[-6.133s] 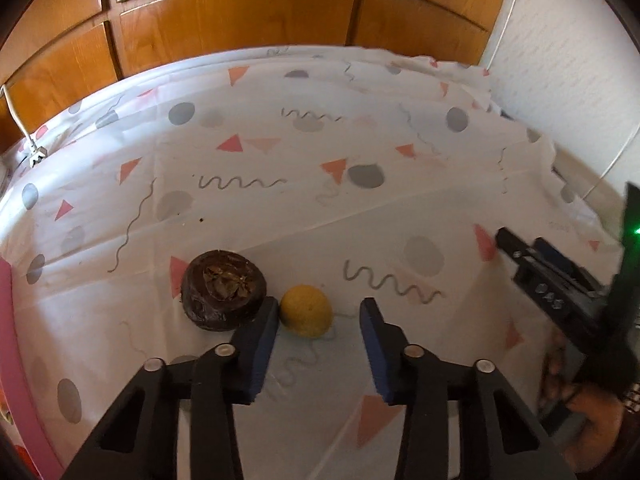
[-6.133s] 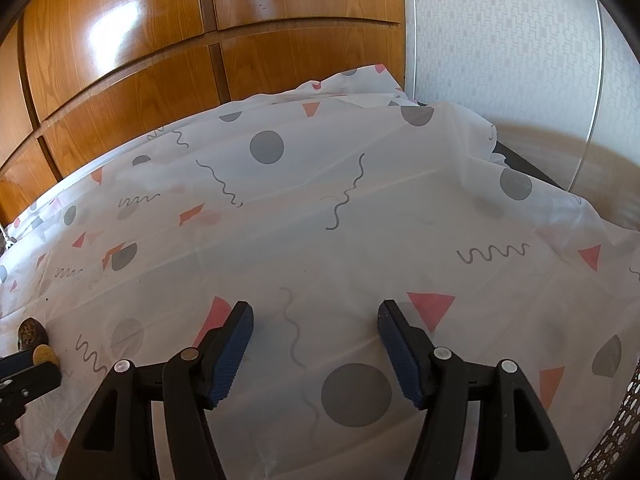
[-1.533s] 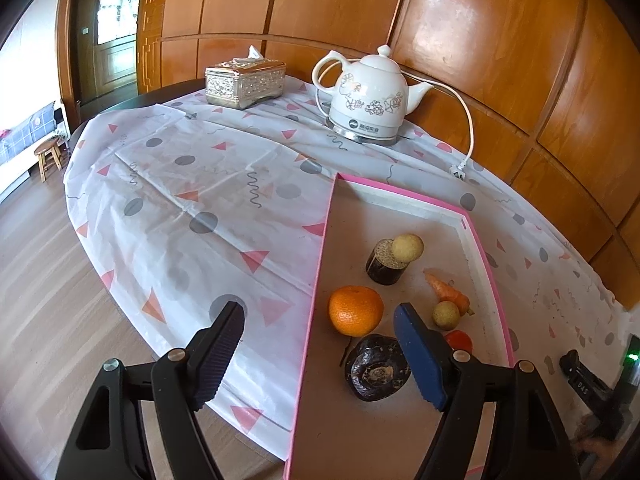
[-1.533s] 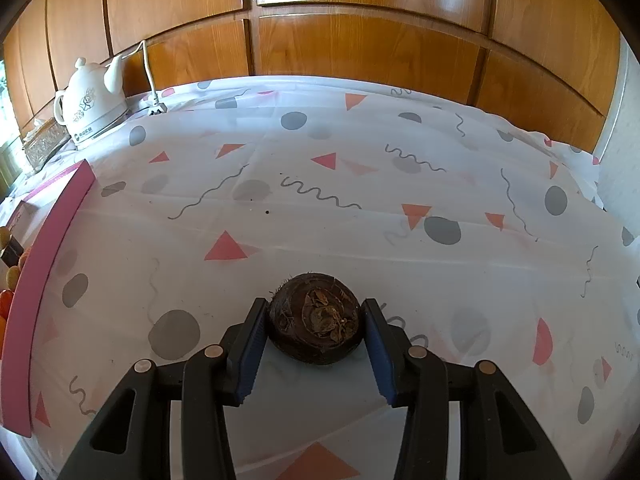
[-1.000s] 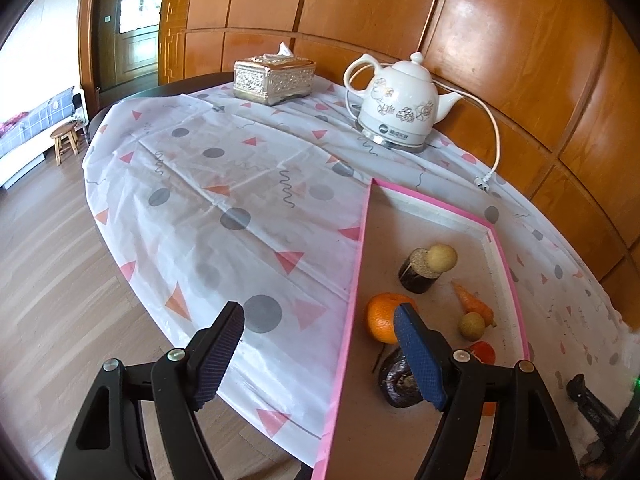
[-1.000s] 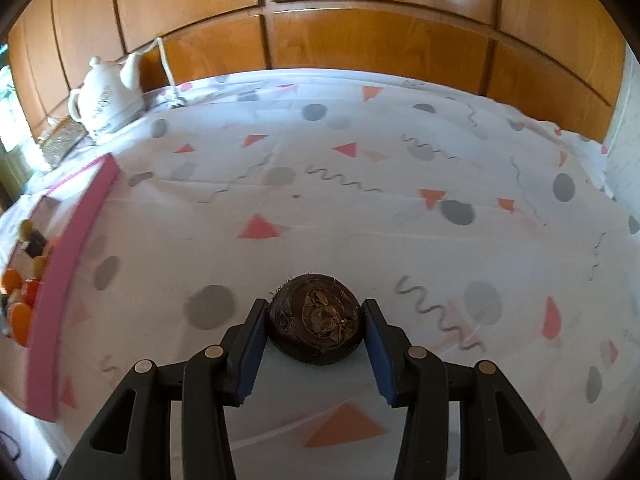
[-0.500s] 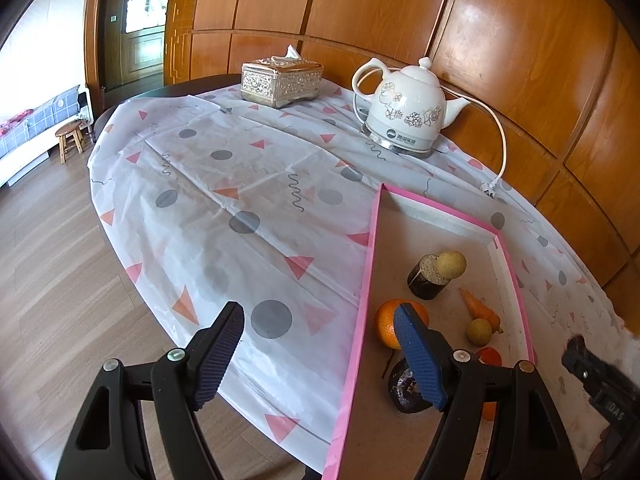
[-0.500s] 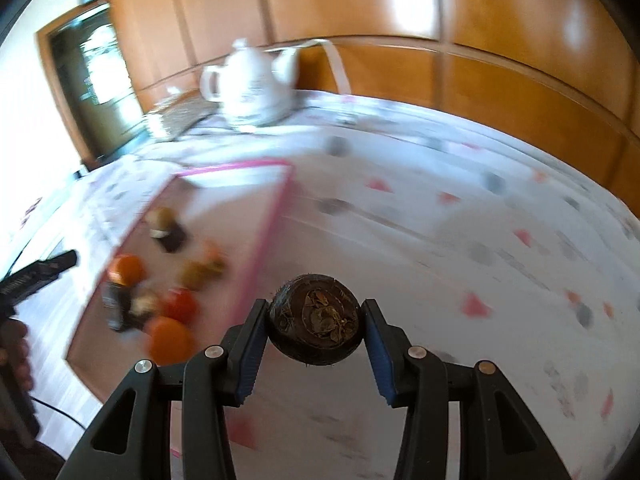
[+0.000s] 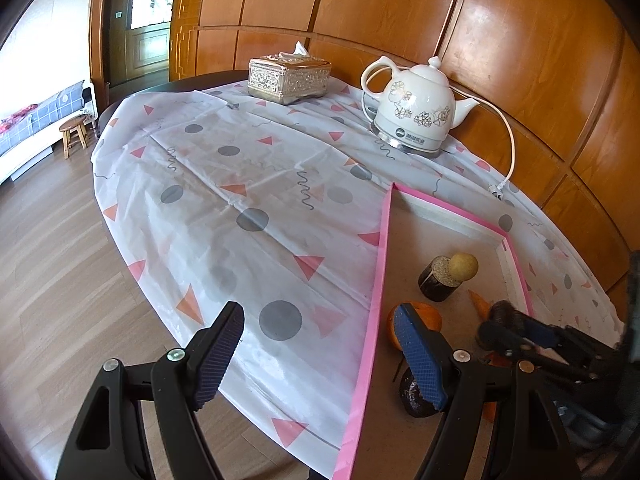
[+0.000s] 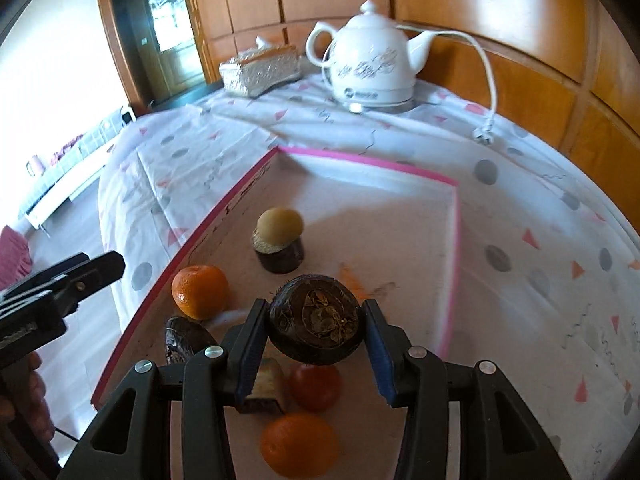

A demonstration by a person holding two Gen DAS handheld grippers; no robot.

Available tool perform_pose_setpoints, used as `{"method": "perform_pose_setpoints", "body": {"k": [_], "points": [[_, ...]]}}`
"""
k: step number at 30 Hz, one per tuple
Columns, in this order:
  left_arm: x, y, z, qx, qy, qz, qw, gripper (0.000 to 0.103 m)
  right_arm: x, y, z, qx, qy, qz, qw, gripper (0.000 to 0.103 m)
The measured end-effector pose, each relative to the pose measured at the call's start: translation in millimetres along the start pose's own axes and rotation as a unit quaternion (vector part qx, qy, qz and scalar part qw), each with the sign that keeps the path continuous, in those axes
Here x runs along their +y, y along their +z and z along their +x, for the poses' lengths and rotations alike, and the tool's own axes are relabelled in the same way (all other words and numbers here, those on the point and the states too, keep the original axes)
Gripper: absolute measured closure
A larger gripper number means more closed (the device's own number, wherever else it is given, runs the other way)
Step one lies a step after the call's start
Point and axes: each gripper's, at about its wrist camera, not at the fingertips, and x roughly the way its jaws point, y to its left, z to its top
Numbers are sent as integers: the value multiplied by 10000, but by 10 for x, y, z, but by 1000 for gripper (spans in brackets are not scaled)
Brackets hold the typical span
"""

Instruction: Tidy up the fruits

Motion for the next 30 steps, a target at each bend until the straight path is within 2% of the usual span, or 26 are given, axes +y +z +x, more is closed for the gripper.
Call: {"method": "perform_pose_setpoints", "body": {"k": [4, 6, 7, 11, 13, 15, 23, 27, 29, 30], "points": [[-12, -5, 20, 31, -2, 40, 10000, 25, 16, -44, 45, 24, -12, 33, 10000, 54], [-35, -9, 13, 22, -12, 88, 10000, 25, 14, -60, 29, -16, 26, 76, 10000, 46], [-47, -9, 5, 9, -16, 114, 9999, 25, 11, -66, 17, -38, 49, 112, 9999, 45], [-113, -10, -52, -94, -15, 253, 9996, 25, -26, -84, -100, -186, 65, 287, 9994, 45], [-142, -9, -83, -157, -16, 302, 9994, 20, -41, -100, -168, -267, 11, 344, 9991, 45], [-170, -9, -124, -232, -27, 356, 9991, 19, -68, -129, -250, -362, -56, 423, 9984, 45], [-331, -24, -337, -585, -95, 610, 9964, 15, -180, -303, -590, -746, -664, 746, 9922, 45], [-452, -61, -488, -829, -138, 754, 9936, 2, -210, -462, -750, -922, -1036, 855, 9866, 45], [-530, -88, -575, -954, -128, 871, 9915, 0, -227, -521, -801, -961, -1105, 909, 9850, 44], [-559, -102, -605, -979, -126, 908, 9910, 0, -239, -563, -837, -992, -1164, 953, 9836, 40]]}}
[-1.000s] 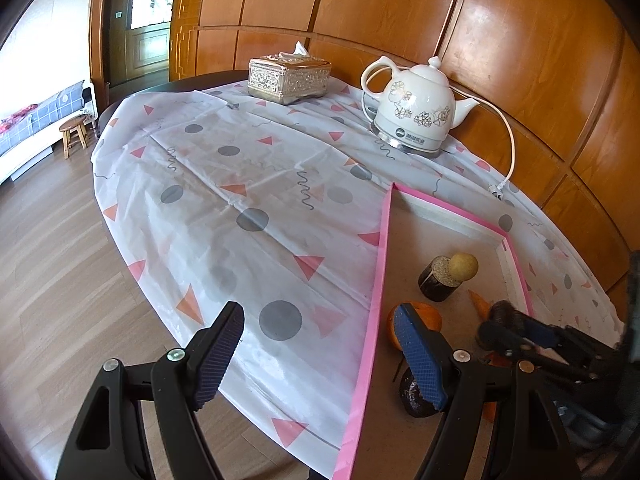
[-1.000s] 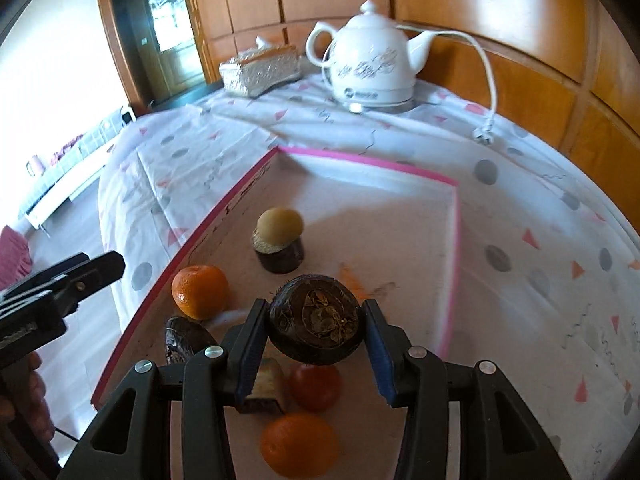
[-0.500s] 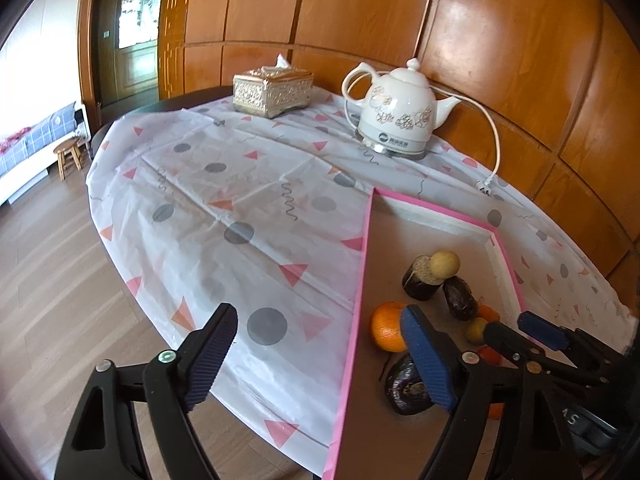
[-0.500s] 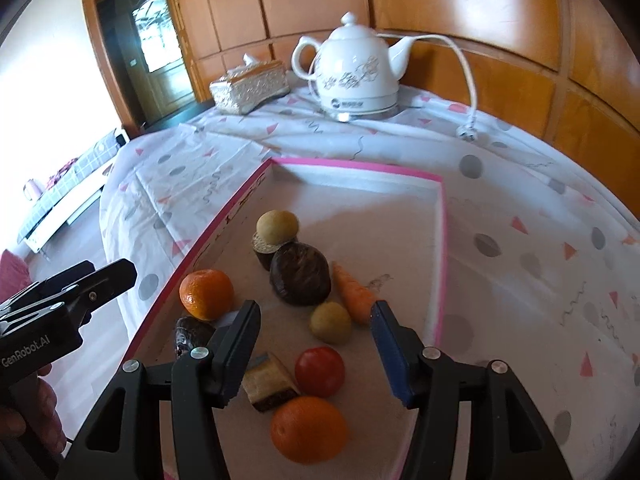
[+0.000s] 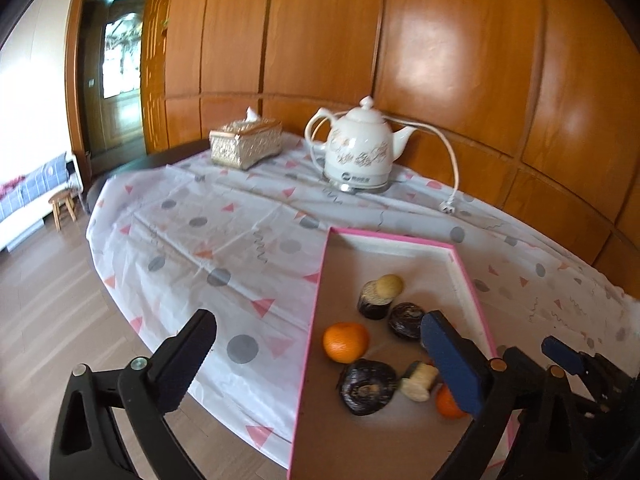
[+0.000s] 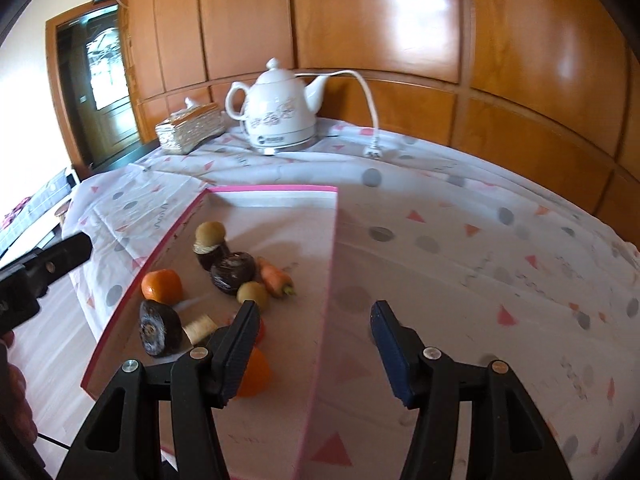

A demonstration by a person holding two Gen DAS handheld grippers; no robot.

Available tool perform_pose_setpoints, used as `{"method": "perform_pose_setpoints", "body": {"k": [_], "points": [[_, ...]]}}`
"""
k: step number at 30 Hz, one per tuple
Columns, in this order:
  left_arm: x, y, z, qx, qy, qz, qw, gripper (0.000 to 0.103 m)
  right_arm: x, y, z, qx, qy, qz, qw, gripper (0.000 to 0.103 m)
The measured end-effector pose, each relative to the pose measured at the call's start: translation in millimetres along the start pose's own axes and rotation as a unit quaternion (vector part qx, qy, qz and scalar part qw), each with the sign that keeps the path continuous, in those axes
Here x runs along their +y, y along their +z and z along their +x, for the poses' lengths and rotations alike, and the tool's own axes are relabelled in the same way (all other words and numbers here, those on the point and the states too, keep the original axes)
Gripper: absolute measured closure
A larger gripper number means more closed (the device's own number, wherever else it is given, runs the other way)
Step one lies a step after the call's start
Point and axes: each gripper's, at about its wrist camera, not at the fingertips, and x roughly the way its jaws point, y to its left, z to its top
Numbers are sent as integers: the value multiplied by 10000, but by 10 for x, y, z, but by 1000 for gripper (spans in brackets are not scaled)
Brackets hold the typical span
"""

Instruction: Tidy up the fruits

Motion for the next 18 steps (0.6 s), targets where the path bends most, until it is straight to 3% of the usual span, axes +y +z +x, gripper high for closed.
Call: {"method": "perform_pose_setpoints", "body": {"k": [2, 10, 18], "points": [[-53, -8, -47, -9, 5, 43, 10000, 0, -45, -51, -55, -54, -69, 68, 9999, 35], [-201, -37, -172, -81, -61, 215, 9997, 0, -165, -185, -116, 2, -200, 212, 9996, 35], [-309, -50, -174, -113, 168, 466, 9987, 0, -164, -221, -148, -2, -229, 189, 9996, 35]]}}
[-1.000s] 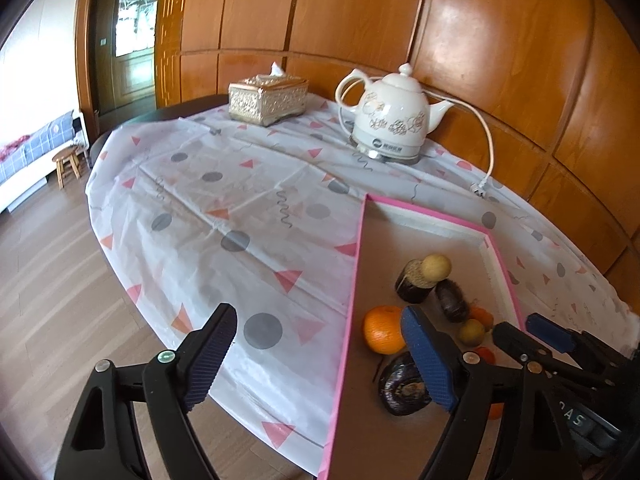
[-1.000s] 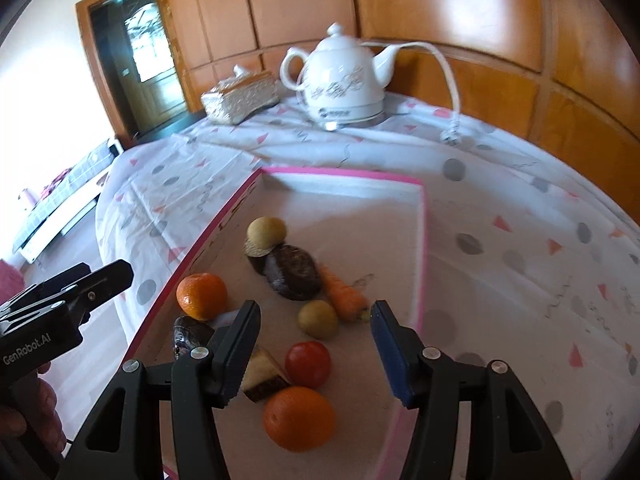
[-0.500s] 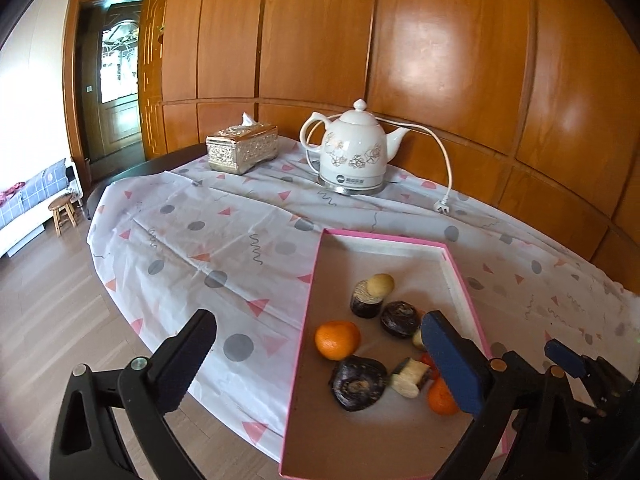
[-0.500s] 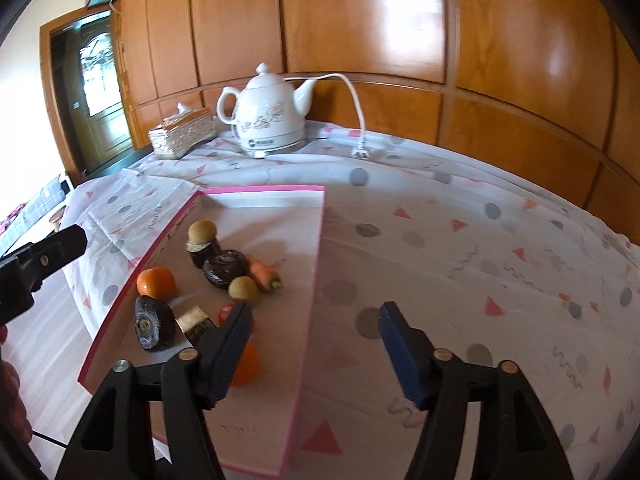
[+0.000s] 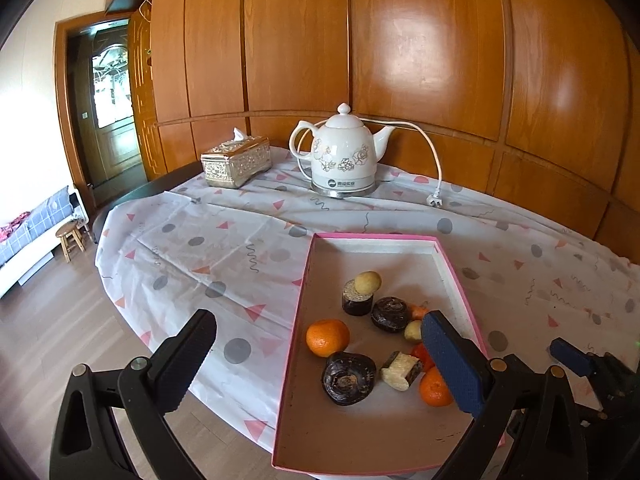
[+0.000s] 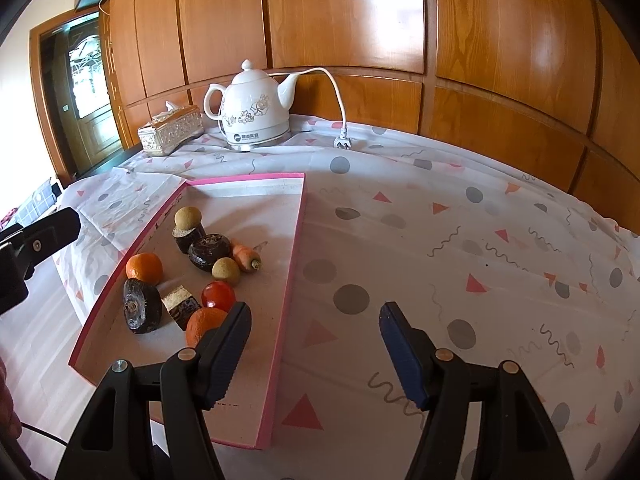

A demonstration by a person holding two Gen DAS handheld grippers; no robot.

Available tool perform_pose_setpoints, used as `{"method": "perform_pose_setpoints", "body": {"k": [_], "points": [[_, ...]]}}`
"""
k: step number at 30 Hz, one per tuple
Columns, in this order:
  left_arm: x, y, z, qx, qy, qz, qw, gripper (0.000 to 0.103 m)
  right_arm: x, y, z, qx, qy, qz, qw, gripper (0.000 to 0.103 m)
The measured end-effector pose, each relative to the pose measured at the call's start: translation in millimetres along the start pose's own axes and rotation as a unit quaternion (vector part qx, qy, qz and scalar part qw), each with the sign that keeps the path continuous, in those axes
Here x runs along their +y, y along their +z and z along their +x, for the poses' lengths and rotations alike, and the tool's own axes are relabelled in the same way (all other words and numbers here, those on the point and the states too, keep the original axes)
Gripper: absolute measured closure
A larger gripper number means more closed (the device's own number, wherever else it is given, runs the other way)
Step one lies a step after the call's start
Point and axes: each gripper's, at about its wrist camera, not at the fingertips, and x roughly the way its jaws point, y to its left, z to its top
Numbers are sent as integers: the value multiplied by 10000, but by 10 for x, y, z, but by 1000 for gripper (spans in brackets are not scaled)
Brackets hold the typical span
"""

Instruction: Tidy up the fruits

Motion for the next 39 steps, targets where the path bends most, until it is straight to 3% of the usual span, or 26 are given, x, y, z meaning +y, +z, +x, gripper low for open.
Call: {"method": "perform_pose_setpoints", "body": {"k": [6, 39], "points": [[59, -2, 6, -2, 20, -170, 9999, 0, -15, -10, 2, 14, -19, 24, 10000, 35], [38, -38, 27, 15, 103, -120, 9999, 0, 3, -44, 29, 30, 12, -4, 10000, 35]]}}
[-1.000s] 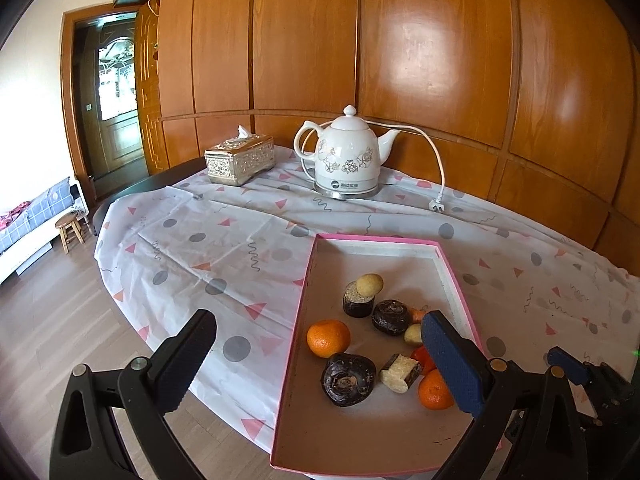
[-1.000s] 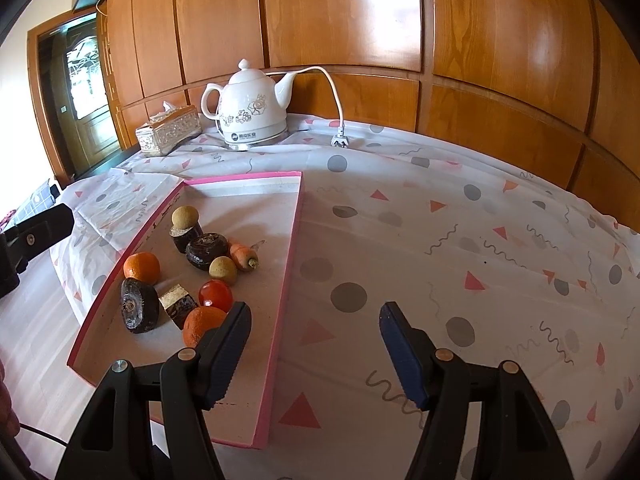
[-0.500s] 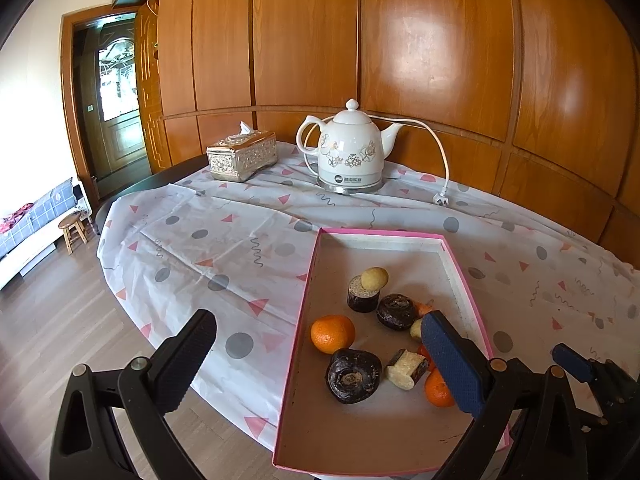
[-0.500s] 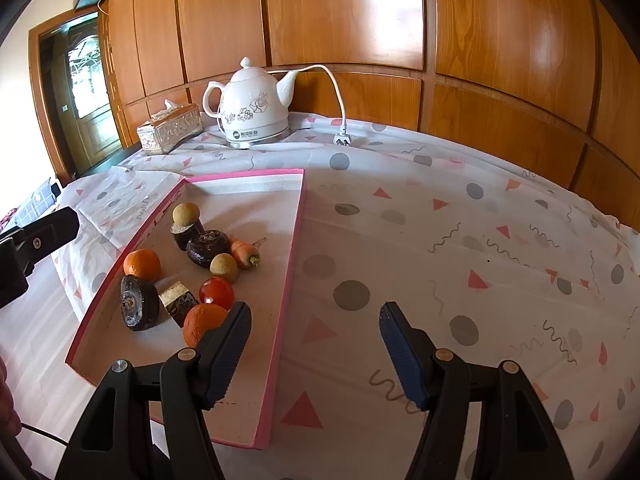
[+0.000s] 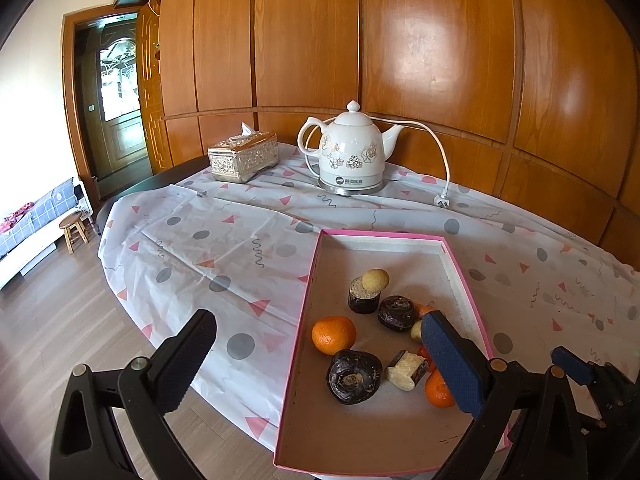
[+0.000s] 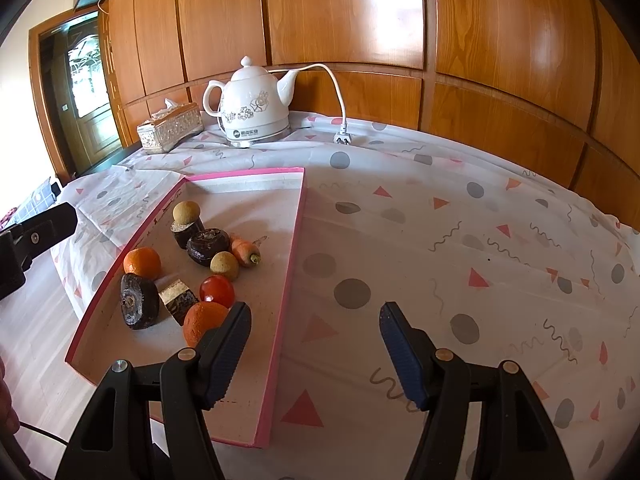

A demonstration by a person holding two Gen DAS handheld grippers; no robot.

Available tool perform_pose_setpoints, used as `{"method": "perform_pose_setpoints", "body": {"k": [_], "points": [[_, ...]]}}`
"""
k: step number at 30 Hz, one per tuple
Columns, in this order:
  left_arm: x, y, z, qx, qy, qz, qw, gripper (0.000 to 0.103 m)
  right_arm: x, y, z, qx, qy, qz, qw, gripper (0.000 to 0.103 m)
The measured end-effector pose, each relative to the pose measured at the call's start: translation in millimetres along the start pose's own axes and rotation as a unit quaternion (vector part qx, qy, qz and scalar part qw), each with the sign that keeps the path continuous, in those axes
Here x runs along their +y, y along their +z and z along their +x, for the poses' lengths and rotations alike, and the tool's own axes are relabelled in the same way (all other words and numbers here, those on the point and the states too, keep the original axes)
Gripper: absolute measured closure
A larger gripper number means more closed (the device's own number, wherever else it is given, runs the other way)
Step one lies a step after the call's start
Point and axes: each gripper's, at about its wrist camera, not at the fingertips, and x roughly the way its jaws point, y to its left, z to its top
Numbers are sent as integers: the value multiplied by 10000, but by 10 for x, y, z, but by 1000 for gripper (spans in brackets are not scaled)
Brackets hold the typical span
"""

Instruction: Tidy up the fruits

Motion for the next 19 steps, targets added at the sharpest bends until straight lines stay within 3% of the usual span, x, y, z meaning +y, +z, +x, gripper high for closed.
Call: {"method": "perform_pose_setpoints", "body": {"k": [19], "points": [[2, -1, 0, 16, -79, -8, 10000, 0, -95, 23, 12, 8, -20, 115, 9999, 35]]}}
